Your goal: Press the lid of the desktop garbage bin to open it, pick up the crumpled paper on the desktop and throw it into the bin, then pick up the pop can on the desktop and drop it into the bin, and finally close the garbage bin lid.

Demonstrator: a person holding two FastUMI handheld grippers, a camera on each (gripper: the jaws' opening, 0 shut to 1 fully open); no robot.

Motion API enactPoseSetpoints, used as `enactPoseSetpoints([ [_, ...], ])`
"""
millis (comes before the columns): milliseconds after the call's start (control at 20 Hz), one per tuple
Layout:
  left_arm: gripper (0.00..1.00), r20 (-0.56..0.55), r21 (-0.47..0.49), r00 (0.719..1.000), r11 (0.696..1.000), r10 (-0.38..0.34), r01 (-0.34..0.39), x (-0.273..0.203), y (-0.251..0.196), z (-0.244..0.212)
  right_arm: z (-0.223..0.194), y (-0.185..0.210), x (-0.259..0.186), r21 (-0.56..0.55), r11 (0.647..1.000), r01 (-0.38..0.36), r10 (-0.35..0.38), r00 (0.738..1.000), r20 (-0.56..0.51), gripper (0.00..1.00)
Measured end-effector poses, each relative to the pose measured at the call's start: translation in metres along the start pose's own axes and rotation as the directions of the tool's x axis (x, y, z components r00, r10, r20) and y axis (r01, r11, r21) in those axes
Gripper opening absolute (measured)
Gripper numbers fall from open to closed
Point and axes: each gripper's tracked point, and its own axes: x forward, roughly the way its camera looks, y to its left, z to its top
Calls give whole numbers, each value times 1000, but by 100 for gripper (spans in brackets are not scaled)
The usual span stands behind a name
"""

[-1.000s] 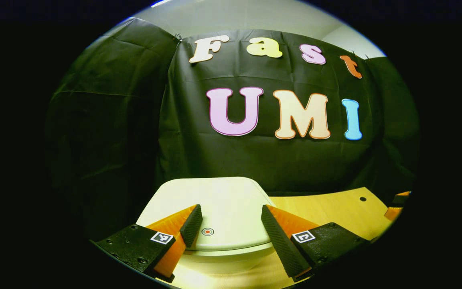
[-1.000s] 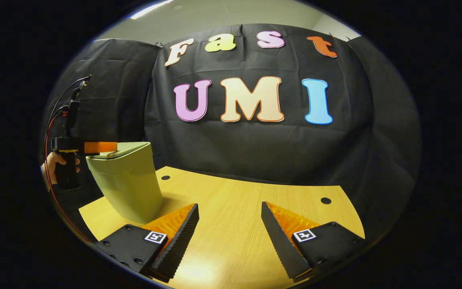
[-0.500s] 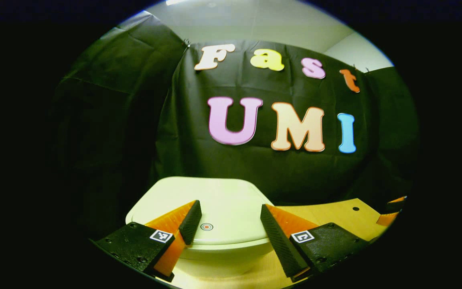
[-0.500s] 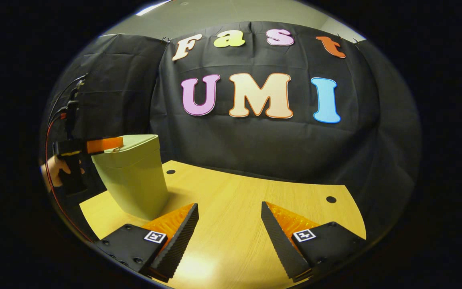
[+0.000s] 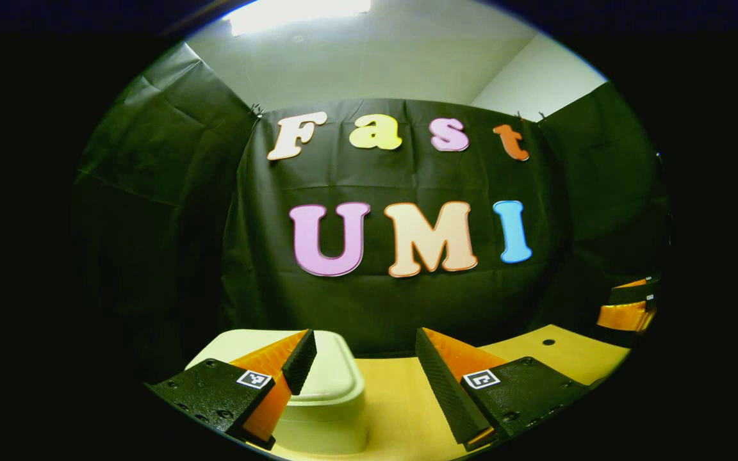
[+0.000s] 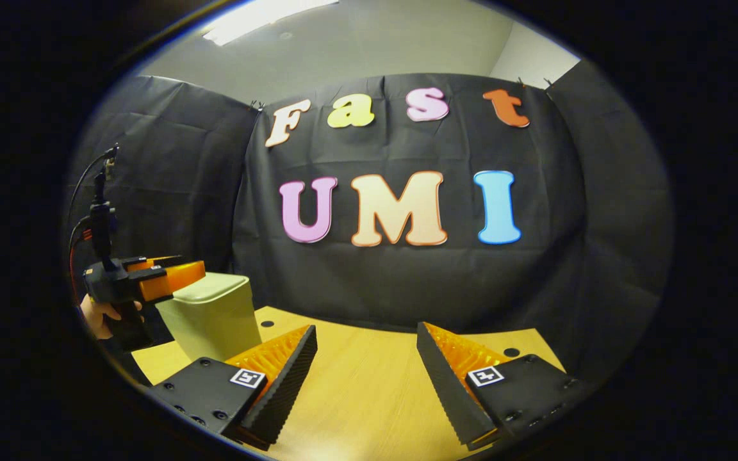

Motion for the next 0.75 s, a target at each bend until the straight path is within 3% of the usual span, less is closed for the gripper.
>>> enactPoseSetpoints([
  [250, 92, 26, -62, 995, 993, -99, 101, -14, -104, 19, 28, -45, -36, 54, 998, 17, -22, 995, 96, 98],
  [450, 91, 21, -76, 985, 983, -169, 170, -23, -163, 20, 31, -73, -61, 46, 999, 28, -33, 994, 107, 97],
  [750, 92, 24, -51, 970, 968, -244, 244, -37, -187, 27, 40, -79, -80, 87, 994, 65, -76, 988, 135, 98],
])
